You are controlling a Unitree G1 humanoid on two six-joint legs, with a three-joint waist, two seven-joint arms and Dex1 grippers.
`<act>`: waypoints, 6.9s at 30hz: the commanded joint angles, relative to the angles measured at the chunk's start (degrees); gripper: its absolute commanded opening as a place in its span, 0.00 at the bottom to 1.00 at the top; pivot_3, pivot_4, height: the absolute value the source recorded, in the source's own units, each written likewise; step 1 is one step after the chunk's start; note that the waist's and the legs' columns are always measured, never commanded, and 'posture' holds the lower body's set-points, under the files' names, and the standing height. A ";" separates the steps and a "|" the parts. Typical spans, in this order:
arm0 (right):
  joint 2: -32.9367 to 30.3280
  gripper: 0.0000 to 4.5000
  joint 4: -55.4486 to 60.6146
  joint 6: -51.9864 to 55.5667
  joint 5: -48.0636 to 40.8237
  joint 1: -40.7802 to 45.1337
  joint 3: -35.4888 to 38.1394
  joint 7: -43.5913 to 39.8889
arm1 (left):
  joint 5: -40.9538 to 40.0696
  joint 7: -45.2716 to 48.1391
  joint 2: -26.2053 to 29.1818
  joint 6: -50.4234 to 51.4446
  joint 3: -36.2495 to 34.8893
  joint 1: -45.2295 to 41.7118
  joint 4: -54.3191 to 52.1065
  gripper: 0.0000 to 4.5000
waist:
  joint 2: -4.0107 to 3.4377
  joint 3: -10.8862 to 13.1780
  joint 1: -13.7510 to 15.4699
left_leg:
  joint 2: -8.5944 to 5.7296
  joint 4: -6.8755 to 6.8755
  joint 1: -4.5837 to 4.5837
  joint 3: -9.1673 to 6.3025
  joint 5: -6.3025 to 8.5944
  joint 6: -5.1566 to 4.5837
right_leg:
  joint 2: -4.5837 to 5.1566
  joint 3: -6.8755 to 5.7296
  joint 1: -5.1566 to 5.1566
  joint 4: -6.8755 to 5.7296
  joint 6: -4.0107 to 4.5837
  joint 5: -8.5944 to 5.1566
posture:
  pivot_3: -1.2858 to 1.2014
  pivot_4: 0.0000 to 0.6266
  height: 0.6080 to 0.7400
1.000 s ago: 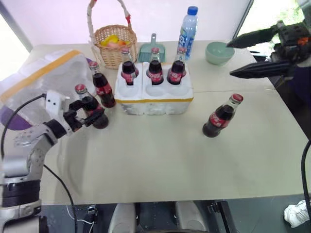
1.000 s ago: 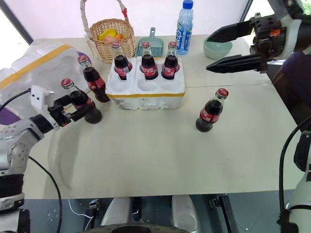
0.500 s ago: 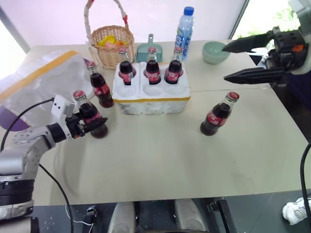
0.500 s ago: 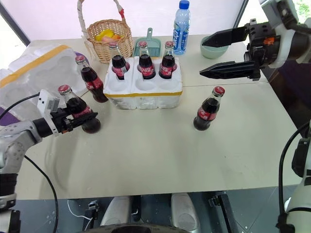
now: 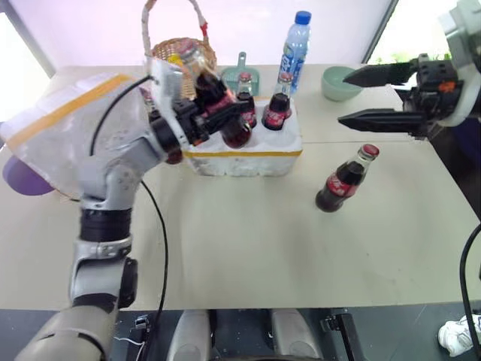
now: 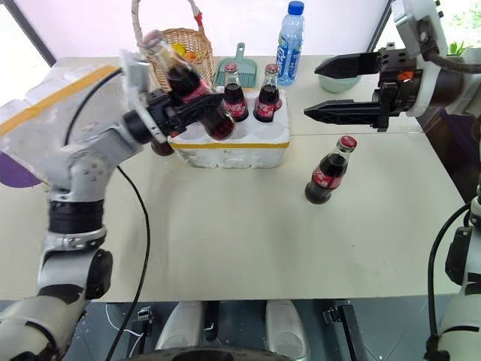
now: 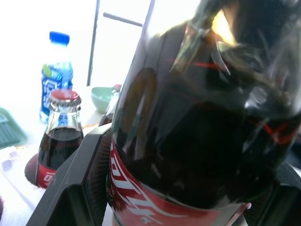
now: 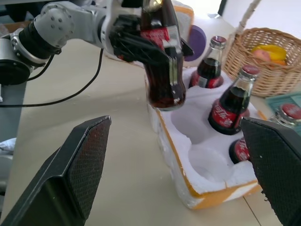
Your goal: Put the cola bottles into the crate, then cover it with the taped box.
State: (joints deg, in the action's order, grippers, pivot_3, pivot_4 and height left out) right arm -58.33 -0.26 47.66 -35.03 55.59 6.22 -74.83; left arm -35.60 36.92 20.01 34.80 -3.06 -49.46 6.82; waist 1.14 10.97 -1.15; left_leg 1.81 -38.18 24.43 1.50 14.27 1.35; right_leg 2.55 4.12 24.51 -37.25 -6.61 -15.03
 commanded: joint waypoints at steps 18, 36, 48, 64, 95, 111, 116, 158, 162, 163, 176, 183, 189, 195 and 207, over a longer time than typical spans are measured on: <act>-0.14 1.00 2.04 -2.27 -1.20 -5.45 3.54 6.55 | 17.73 4.32 -6.30 -11.95 6.69 -11.23 20.44 0.63 | 0.00 0.01 0.36 | -0.04 0.00 0.08 0.01 0.00 0.00 | 0.04 0.02 0.02 0.05 -0.01 0.00 | 0.52 0.24 1.00; 0.58 1.00 -0.32 -7.29 3.42 -4.88 -0.87 5.48 | 26.34 4.44 -8.41 -10.50 9.46 -15.26 34.51 1.00 | -0.02 0.00 0.38 | -0.05 -0.05 0.03 0.01 0.00 0.00 | 0.04 0.03 -0.03 0.01 -0.02 0.00 | 0.52 0.24 1.00; 1.03 1.00 -0.79 -7.89 3.65 -5.59 -0.56 5.65 | -0.31 12.74 6.75 8.79 -9.03 12.63 -18.40 1.00 | -0.06 0.00 -0.52 | 0.05 0.07 0.01 -0.02 -0.01 0.02 | 0.04 0.06 0.06 -0.07 0.00 -0.01 | 0.52 0.24 1.00; 3.60 1.00 -3.41 -8.00 4.82 -1.89 -2.03 5.23 | 12.12 -7.10 12.54 0.09 -13.63 19.46 -7.66 1.00 | -0.04 -0.01 0.48 | 0.00 -0.06 -0.07 0.00 -0.02 0.02 | 0.10 -0.02 -0.14 -0.02 0.01 0.00 | 0.52 0.24 1.00; 1.60 1.00 2.05 -3.71 1.50 -4.47 0.17 6.00 | 14.66 9.21 17.28 -8.27 -8.60 4.48 15.81 0.63 | -0.01 0.01 -0.37 | 0.03 0.03 0.01 0.03 -0.02 0.02 | 0.06 -0.01 0.00 -0.03 0.00 0.00 | 0.52 0.24 1.00; 2.25 1.00 2.81 -4.56 1.94 -5.31 0.11 6.99 | 9.60 17.58 13.11 -4.97 -2.56 -10.43 15.23 0.63 | 0.10 0.10 -0.08 | -0.01 -0.08 0.01 -0.02 -0.03 0.02 | 0.04 -0.05 -0.08 -0.05 -0.01 0.00 | 0.52 0.24 1.00; 1.59 1.00 3.71 -3.95 1.60 -6.58 1.17 7.93 | 14.93 17.23 10.92 -10.67 0.65 -12.30 22.28 0.63 | 0.10 0.11 -0.42 | 0.03 -0.01 0.09 -0.02 -0.02 0.02 | -0.01 -0.03 0.07 -0.06 0.00 0.00 | 0.52 0.24 1.00; 0.69 1.00 5.41 -4.52 1.07 -9.87 3.94 10.56 | 15.70 18.38 7.48 -8.88 -1.78 -6.42 20.77 0.99 | 0.04 0.04 0.30 | -0.02 -0.09 -0.02 -0.02 -0.10 -0.06 | 0.05 -0.01 -0.06 -0.17 -0.01 0.01 | 0.52 0.24 1.00; -2.66 1.00 6.18 -2.30 -1.35 -12.34 9.75 10.03 | 6.03 23.78 12.86 0.78 -7.11 -6.36 10.70 0.99 | 0.07 0.08 0.25 | 0.00 0.00 0.07 -0.02 -0.10 -0.06 | 0.04 -0.01 0.04 -0.12 0.00 0.00 | 0.52 0.24 1.00; -3.47 1.00 6.66 -0.98 -2.69 -13.56 12.32 10.26 | 3.23 25.21 14.44 3.35 -8.56 -6.12 8.51 0.99 | 0.07 0.08 0.22 | 0.01 0.01 0.08 -0.01 -0.10 -0.06 | 0.05 -0.01 0.05 -0.08 0.00 0.00 | 0.52 0.24 1.00; 4.34 1.00 26.91 7.06 -4.90 -56.95 45.47 14.84 | -3.60 36.24 27.05 8.37 -2.09 10.77 -16.98 0.99 | 0.08 -0.01 0.55 | 0.00 -0.02 -0.33 -0.09 -0.10 -0.05 | 0.04 -0.06 -0.48 -0.05 0.00 -0.02 | 0.52 0.24 1.00; 20.67 1.00 33.77 -1.83 -2.24 -64.36 39.46 28.18 | 2.37 31.29 20.36 2.09 6.04 13.24 -18.79 0.99 | 0.13 -0.02 -0.13 | 0.00 -0.06 -0.60 0.00 -0.10 -0.05 | -0.01 0.09 -0.73 0.05 -0.01 -0.03 | 0.52 0.24 1.00; 25.41 1.00 33.02 -4.77 -1.18 -62.98 31.42 35.07 | 3.47 29.59 17.96 1.14 6.93 12.76 -17.26 0.99 | 0.11 -0.02 0.04 | 0.01 0.05 -0.93 0.01 -0.10 -0.05 | -0.02 0.12 -0.97 0.06 0.13 -0.11 | 0.52 0.24 1.00; 27.55 1.00 29.69 -8.62 0.34 -59.60 25.43 39.54 | 4.07 28.26 16.83 0.87 6.79 11.88 -15.86 0.99 | 0.11 -0.02 0.09 | 0.00 0.06 -0.93 0.01 -0.09 -0.06 | -0.01 0.12 -0.99 0.07 0.10 -0.09 | 0.52 0.24 1.00; 26.87 1.00 22.57 -12.49 1.96 -54.89 17.77 39.48 | 5.10 26.24 15.39 0.07 6.01 10.82 -13.15 0.99 | 0.11 -0.02 0.14 | 0.01 0.12 -0.93 -0.02 -0.09 -0.07 | -0.01 0.07 -0.98 0.08 0.04 -0.08 | 0.52 0.24 1.00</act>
State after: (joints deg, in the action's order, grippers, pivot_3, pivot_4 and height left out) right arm -31.02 22.71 36.98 -33.67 -0.43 24.43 -35.25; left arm -30.52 63.56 35.51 35.77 4.15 -37.18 -6.35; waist 1.25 10.95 -1.01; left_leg 1.81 -38.05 23.50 1.47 14.19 1.28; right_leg 2.53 4.19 23.53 -37.17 -6.57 -15.11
